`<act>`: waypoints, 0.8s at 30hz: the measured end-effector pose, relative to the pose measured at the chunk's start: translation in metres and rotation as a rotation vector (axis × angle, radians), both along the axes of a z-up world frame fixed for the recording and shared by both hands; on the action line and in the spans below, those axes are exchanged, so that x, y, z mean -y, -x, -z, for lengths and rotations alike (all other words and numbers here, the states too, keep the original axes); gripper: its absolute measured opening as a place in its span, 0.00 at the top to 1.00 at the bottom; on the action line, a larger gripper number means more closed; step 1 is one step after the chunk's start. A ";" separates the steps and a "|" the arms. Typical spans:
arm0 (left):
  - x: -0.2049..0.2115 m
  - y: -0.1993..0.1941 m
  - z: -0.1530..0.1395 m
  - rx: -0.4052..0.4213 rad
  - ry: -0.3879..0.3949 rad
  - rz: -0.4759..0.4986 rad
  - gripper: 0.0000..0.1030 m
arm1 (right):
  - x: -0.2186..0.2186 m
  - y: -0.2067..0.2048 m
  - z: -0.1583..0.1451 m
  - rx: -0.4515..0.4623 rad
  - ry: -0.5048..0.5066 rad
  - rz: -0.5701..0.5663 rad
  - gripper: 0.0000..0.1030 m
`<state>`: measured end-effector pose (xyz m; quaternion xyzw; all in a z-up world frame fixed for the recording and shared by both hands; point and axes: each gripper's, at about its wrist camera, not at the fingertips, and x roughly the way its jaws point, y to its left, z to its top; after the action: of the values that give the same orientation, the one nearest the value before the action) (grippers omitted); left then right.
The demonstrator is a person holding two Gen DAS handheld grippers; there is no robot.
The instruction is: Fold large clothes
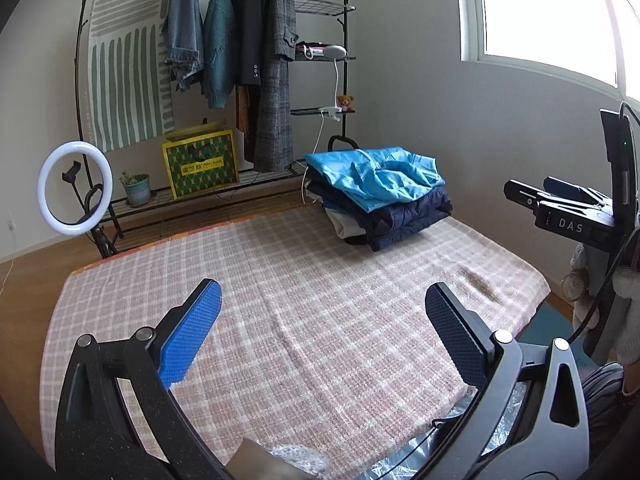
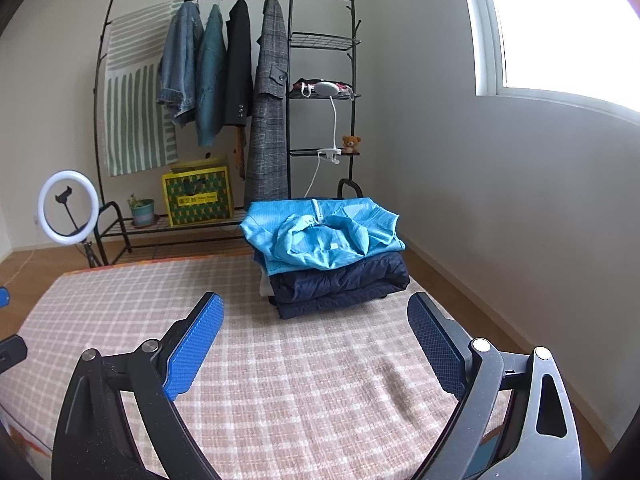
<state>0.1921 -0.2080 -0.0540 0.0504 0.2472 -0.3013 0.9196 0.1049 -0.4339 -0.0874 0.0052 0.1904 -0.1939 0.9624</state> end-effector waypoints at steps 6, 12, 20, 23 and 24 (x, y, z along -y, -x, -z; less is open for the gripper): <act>0.008 -0.006 0.013 -0.013 -0.028 0.016 0.00 | 0.003 -0.008 0.005 -0.020 -0.006 -0.012 0.09; 0.011 -0.007 0.019 -0.021 -0.037 0.025 0.00 | 0.007 -0.012 0.010 -0.035 -0.017 -0.012 0.09; 0.011 -0.007 0.020 -0.025 -0.034 0.025 0.00 | 0.002 -0.013 0.011 -0.037 -0.007 -0.018 0.09; 0.008 -0.006 0.018 -0.021 -0.030 0.022 0.00 | 0.000 -0.014 0.010 -0.035 -0.006 -0.020 0.09; 0.008 -0.005 0.017 -0.018 -0.029 0.020 0.00 | 0.000 -0.014 0.011 -0.035 -0.005 -0.020 0.09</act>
<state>0.1973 -0.2161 -0.0715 0.0634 0.2594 -0.3074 0.9133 0.1190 -0.4340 -0.0985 0.0020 0.2077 -0.1838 0.9608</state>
